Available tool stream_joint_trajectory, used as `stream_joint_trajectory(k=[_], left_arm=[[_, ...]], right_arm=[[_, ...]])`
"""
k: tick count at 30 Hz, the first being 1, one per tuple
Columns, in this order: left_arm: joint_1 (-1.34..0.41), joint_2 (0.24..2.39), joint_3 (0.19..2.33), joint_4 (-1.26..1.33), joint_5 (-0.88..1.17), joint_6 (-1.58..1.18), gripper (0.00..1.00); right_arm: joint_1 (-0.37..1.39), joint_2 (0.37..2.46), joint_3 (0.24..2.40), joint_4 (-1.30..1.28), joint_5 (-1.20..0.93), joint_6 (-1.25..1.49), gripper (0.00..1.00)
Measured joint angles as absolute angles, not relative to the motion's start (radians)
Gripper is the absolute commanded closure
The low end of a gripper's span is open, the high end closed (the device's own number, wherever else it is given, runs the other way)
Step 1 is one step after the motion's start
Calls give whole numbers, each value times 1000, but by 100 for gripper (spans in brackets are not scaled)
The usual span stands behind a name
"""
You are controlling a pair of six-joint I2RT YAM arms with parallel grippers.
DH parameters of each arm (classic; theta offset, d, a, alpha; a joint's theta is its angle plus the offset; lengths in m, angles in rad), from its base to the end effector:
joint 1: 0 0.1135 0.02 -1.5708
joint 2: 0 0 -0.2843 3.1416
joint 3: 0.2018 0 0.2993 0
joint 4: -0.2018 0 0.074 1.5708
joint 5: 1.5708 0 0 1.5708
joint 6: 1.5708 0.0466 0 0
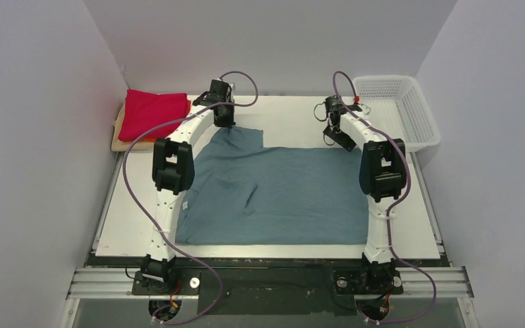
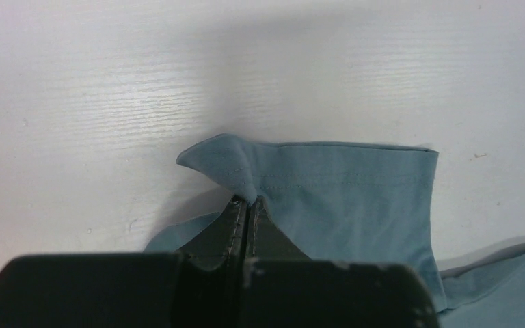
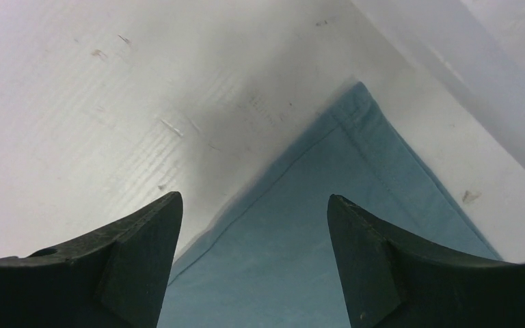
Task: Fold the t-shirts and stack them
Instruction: Grab the side of the flattened tshirt furthest away from the robot with both arms, then fold the other side of the tshirt into a rectangle
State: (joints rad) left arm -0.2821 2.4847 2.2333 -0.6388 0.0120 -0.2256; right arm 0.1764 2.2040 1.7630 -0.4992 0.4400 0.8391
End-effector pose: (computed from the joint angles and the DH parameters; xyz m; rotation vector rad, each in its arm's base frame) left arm 0.5953 -0.1731 0.1785 0.0752 2.4744 -0.2345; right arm 0.5425 0.0765 0.1780 0.9407 2.1993 -0.0878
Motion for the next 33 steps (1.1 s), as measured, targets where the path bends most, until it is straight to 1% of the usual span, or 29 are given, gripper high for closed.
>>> stream_joint_trajectory(k=[5,8,14,18,21,23,24,25,26,27,28,33], left_arm=[[-282,2444,2177,-620,35,-226,100],[-282,2396,2100,-596,44,-228,100],[-282,2272,1935,-535,62,-233,100],[-282,2188,1848,-488,66,-236,100],[-282,2152,1821,-461,71,-242,100],[-282,2139,1808,-445,77,-247,100],[-282,2132,1798,-437,81,-249,100],[-282,2124,1786,-431,86,-251,100],[-282,2117,1774,-425,90,-251,100],[-282,2111,1763,-419,94,-252,100],[-282,2106,1750,-411,99,-252,100],[-282,2055,1650,-376,118,-251,100]], right_arm=[[178,2243,1794,-590,442,877,31],[178,2277,1830,-631,442,893,33],[178,2299,1861,-682,440,917,42],[178,2299,1861,-712,437,923,56],[178,2299,1861,-724,430,931,63],[178,2299,1856,-727,430,937,70],[178,2299,1855,-727,430,940,77],[178,2299,1853,-727,430,941,81],[178,2299,1853,-727,430,941,89],[178,2299,1853,-727,430,939,93],[178,2299,1853,-727,431,938,100],[178,2296,1851,-715,432,909,100]])
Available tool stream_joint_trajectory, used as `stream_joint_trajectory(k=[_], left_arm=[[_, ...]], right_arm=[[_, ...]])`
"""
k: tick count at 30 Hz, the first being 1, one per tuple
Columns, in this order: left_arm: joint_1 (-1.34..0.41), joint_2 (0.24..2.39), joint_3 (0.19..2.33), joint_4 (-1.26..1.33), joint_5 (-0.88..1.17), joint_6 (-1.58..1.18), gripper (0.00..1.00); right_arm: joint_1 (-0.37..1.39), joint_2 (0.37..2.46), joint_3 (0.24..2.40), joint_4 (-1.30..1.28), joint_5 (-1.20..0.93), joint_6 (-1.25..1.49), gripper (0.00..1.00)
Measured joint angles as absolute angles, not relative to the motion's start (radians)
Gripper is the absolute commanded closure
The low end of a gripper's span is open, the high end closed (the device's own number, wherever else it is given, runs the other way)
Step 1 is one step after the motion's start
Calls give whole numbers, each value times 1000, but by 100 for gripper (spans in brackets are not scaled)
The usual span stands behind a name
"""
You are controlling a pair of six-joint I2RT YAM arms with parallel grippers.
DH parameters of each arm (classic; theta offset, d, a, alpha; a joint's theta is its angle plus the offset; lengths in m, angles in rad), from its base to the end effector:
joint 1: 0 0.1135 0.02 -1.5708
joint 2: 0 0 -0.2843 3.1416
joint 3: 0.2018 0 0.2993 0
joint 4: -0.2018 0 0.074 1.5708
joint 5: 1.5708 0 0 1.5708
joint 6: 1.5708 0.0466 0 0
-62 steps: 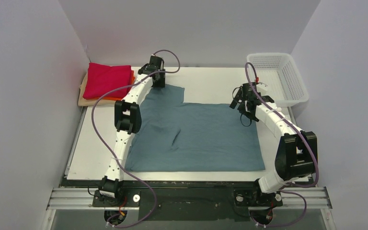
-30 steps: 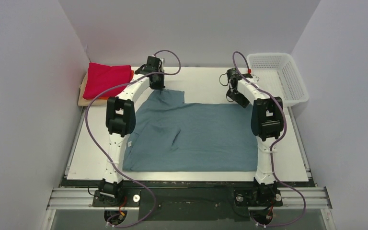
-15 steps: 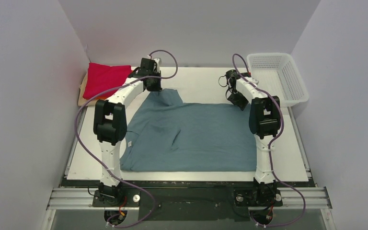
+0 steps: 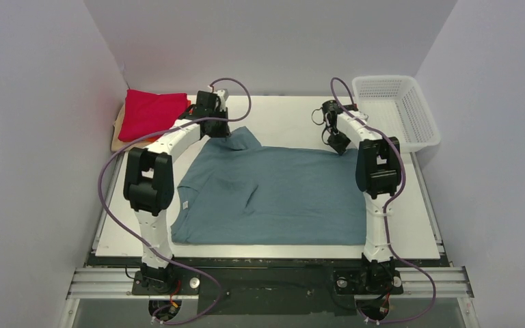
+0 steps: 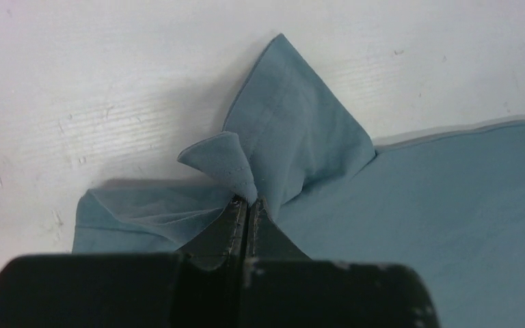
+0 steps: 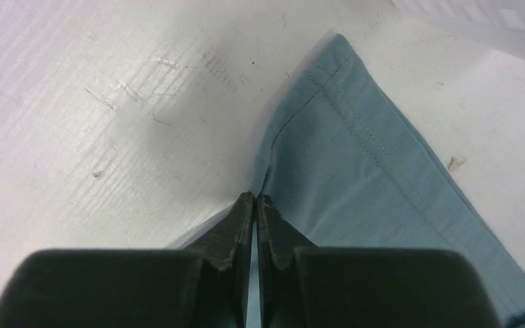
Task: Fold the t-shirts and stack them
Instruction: Fold the other side of the tshirt into a rectangle
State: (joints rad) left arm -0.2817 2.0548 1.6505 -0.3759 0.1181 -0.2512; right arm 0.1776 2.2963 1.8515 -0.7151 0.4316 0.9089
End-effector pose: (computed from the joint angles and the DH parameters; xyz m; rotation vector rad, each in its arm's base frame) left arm 0.5085 -0.1529 0.2203 0.0950 2.3777 -0.3971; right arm 0.5405 0.0772 0.1475 1.0267 2.3538 -0.2051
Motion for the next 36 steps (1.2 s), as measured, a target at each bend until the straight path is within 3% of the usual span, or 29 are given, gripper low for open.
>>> stream_joint_trajectory(k=[16,27,36], left_arm=[[-304,1684,1223,-236,157,-313,100],[-432,1433,910,-231,12,-441,100],[-440,1164,783,-264,-134,-558,100]], right_arm=[[234,1832,1327,-448,392,820,100],[344,1625,1069,-409,430,817,100],[383,1463,955,-419,487,813,100]])
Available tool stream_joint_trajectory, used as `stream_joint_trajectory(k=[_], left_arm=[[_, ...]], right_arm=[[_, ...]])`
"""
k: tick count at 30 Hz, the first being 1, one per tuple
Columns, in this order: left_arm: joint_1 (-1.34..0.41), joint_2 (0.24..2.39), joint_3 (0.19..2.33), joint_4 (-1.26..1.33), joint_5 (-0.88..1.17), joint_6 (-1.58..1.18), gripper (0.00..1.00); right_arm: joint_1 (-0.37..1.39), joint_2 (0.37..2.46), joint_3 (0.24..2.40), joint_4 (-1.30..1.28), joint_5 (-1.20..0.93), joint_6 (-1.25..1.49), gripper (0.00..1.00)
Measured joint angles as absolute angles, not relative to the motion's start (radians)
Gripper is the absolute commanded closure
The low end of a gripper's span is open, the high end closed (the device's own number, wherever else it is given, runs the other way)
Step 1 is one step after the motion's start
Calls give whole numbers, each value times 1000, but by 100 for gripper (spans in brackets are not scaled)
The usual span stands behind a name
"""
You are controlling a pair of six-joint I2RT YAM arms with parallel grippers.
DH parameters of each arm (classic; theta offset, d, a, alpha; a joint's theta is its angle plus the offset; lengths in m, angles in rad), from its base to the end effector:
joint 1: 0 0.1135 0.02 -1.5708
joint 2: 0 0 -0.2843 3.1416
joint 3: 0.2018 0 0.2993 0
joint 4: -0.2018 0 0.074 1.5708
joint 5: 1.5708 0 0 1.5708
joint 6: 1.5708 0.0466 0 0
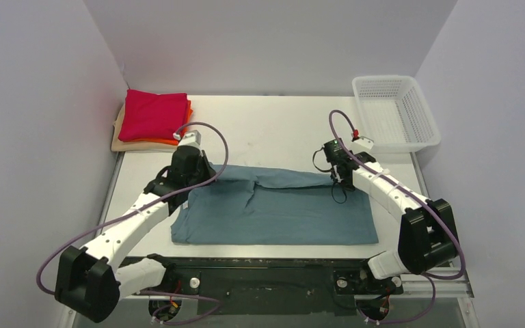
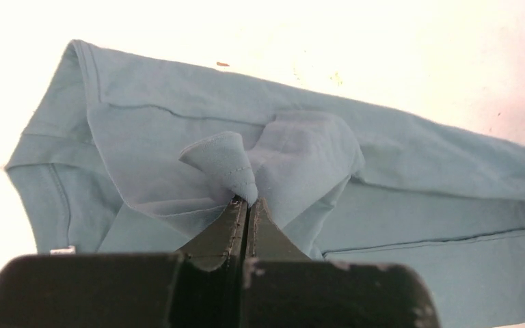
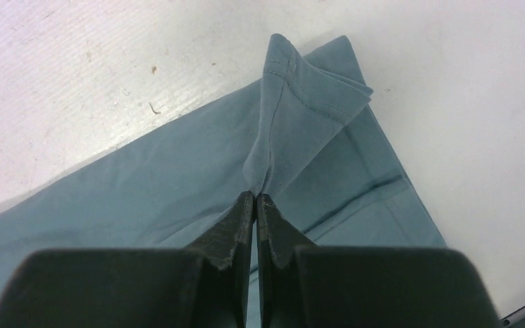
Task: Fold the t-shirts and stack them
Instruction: Fold the other side of the tshirt into a rectangle
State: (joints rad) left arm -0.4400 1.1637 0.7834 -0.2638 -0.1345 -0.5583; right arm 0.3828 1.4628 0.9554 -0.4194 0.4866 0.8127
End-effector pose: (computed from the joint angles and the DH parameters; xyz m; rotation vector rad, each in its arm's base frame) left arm 0.2723 -0.1213 0.2493 -0.2074 2.2285 -0.4027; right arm 0.3272 0.1083 0.2140 0.6909 2.2527 -0.0409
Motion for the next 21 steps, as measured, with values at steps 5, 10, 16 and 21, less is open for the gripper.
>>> stream_joint_trajectory(k=[5,10,16,21], left_arm=[[-440,1042,748,-288,-179,-595,100],[-440,973,712,-327,-211,-618,100],[-440,964,715,-348,-240,-627,100],[-440,963,759,-356,-265,-624,100]], right_arm=[[403,1401,913,-432,498,807,100],[413,1385,906,-445,511,803,100],[413,1382,908,-461,525,786,100],[413,1382,941,-482,528,767,100]])
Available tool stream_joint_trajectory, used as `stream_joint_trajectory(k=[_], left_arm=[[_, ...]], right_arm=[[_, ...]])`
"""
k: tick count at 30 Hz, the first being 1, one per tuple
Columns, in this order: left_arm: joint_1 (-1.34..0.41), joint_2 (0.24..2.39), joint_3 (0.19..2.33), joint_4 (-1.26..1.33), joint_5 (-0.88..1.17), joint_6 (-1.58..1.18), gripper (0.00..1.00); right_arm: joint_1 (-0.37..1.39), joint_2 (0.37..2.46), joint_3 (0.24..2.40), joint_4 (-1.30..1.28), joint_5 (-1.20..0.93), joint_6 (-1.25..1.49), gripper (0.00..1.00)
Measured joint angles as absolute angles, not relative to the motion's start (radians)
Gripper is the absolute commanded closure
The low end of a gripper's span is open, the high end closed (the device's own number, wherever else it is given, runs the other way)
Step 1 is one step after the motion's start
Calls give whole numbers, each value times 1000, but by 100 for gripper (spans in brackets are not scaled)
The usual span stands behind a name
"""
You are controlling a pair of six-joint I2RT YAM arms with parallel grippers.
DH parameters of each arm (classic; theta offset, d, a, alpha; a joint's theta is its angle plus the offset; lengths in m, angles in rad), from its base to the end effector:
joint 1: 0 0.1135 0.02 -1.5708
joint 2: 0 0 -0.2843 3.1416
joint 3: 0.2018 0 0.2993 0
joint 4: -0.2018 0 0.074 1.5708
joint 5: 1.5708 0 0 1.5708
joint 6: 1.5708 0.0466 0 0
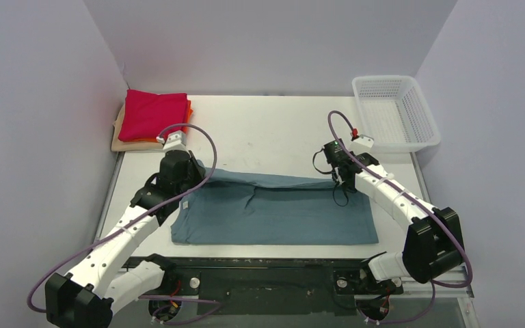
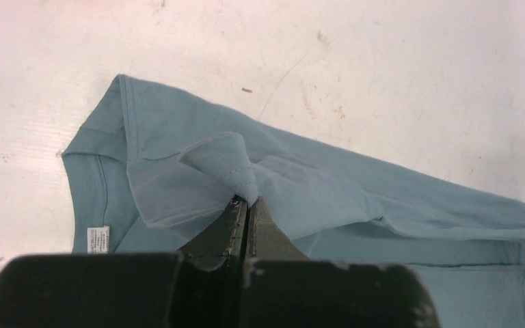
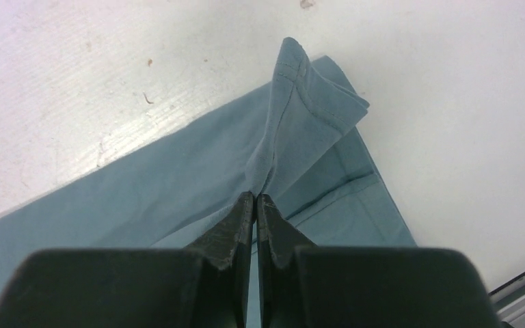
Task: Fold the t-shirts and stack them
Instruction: Fold the other side of the tshirt into a rectangle
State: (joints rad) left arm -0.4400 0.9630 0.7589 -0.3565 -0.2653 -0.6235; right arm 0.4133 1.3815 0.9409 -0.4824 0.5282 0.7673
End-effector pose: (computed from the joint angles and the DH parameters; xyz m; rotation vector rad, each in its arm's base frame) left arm 0.2384 -0.0987 0.2829 -0.3506 2.1004 -0.3512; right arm 0.3082 0.1095 0.2308 0.6165 2.2492 -0.0878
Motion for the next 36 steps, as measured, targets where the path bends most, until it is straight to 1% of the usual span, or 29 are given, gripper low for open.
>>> stream_joint_trajectory(k=[5,9,16,20,25,26,27,28,29,30,31,32,33,34,35,36], left_arm=[[-440,974,807,-354,-277,-614,100],[-440,971,805,-364,-284,-613,100],[-456,859,696,-401,-237,-660,100],[-526,788,605,-475,-215,-728,100],[-626,740,567,-582,-233,-793,100],[-639,733,562,-594,-234,-806,95],[-652,730,558,-606,-237,-819,79],[-662,729,555,-620,-241,-836,72],[-669,730,554,-634,-245,-844,64],[-674,735,553,-654,-251,-863,60],[-676,738,553,-677,-258,-879,51],[-678,741,554,-702,-261,-895,47],[-680,741,554,-725,-262,-907,34],[-686,739,554,-748,-257,-925,27],[-694,733,554,-769,-247,-939,21],[-704,725,555,-787,-232,-953,19]], right_arm=[[413,1380,973,-483,540,752,100],[413,1378,973,-490,540,738,100],[413,1379,973,-490,540,723,100],[413,1389,973,-490,540,711,100],[413,1399,957,-480,538,697,100],[413,1400,949,-478,538,695,100],[413,1400,939,-478,535,693,99],[413,1401,929,-478,533,693,93],[413,1401,918,-478,530,693,90],[413,1401,907,-480,527,694,81],[413,1401,898,-487,525,698,72],[413,1401,890,-492,526,702,56],[413,1401,879,-505,532,710,51],[413,1400,867,-522,540,720,44],[414,1394,853,-544,551,728,40],[414,1382,838,-571,562,741,34]])
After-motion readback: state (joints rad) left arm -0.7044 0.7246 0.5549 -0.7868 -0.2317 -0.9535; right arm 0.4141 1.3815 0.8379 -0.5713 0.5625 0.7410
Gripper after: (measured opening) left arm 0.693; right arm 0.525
